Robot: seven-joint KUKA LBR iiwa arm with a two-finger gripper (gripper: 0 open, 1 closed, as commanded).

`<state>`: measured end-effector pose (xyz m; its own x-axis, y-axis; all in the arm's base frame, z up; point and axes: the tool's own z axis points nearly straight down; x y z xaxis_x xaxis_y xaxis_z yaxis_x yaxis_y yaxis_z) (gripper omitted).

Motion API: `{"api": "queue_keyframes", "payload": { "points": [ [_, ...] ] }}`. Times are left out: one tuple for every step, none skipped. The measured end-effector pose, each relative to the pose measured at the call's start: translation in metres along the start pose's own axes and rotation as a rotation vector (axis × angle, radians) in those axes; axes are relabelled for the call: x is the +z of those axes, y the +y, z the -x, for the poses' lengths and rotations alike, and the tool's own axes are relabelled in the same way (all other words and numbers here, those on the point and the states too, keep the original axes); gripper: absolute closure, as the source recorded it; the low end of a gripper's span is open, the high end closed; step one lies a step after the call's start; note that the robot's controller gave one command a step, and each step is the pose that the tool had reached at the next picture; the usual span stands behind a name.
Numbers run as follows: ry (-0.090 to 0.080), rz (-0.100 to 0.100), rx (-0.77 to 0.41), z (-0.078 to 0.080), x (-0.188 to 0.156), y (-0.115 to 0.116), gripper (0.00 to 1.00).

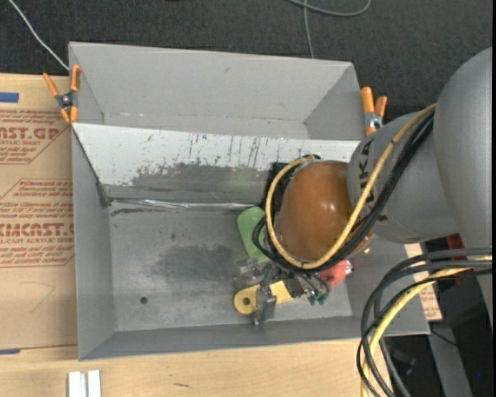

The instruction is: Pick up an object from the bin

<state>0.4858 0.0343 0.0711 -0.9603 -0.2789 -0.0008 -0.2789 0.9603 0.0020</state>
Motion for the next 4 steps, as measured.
{"api": "queue_keyframes", "payload": {
  "points": [
    [0.000,0.000,-0.051,0.007,-0.038,-0.008,1.00],
    [-0.001,0.000,-0.033,-0.005,-0.065,-0.006,1.00],
    [0.001,0.002,-0.101,0.020,0.004,-0.038,1.00],
    [0.001,0.001,-0.023,0.001,-0.243,0.004,1.00]
  ]
}}
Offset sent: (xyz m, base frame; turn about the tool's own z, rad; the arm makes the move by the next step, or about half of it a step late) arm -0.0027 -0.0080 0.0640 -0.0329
